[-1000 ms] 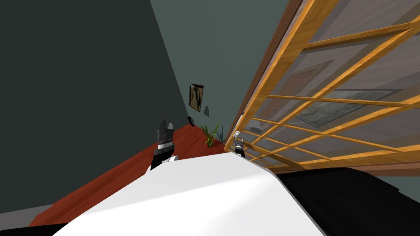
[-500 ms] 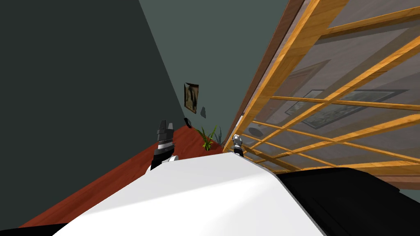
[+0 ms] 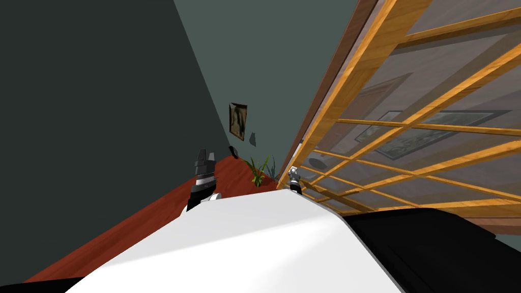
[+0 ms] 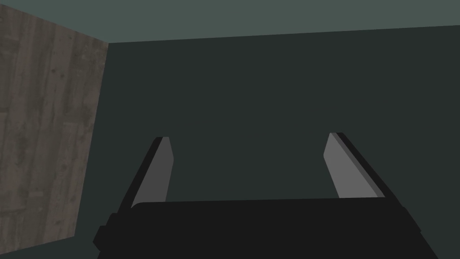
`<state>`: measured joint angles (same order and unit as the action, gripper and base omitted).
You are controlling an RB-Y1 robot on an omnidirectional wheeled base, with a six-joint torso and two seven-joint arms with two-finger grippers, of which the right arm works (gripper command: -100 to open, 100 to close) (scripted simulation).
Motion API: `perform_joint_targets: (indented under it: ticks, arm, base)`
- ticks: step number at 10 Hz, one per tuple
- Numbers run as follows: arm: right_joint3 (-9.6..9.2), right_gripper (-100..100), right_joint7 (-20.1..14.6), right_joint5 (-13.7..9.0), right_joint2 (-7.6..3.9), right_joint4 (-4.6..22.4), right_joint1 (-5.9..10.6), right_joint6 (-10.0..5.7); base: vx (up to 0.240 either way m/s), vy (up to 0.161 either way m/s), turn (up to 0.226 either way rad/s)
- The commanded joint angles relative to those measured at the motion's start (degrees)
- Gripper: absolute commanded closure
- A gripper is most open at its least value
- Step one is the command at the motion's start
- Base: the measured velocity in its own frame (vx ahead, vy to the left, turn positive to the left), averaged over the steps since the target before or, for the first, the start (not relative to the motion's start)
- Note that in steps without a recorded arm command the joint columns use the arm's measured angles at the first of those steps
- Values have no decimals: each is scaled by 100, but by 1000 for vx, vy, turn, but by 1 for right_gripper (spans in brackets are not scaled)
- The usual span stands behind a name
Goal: Pull the door open
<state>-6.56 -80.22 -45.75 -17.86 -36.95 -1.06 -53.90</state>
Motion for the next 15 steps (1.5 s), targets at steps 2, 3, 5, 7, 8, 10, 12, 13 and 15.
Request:
perform_joint_targets:
  ticks: [2,3,5,7,8,10,12,13,15]
  arm:
    - [-41,100,-29,26,-16,-16,-4,11]
    - [-76,100,-54,48,-31,-31,-7,20]
    - [-169,100,-120,107,-70,-68,-16,44]
    - [-305,100,-218,194,-127,-123,-29,80]
    - [-384,100,-274,245,-161,-155,-36,101]
    - [-411,100,-263,257,-170,-250,-92,151]
    - [-594,100,-385,366,-236,-330,-160,153]
    - [-660,100,-435,406,-268,-358,-180,139]
    - [-833,100,-568,513,-352,-432,-233,104]
  base:
    - [-45,21,11]
    - [-201,39,34]
    - [-219,44,41]
    - [-235,12,64]
    - [-273,-2,72]
    - [-166,3,54]
    - [-185,-33,79]
    - [-214,9,58]
    - [-230,8,63]
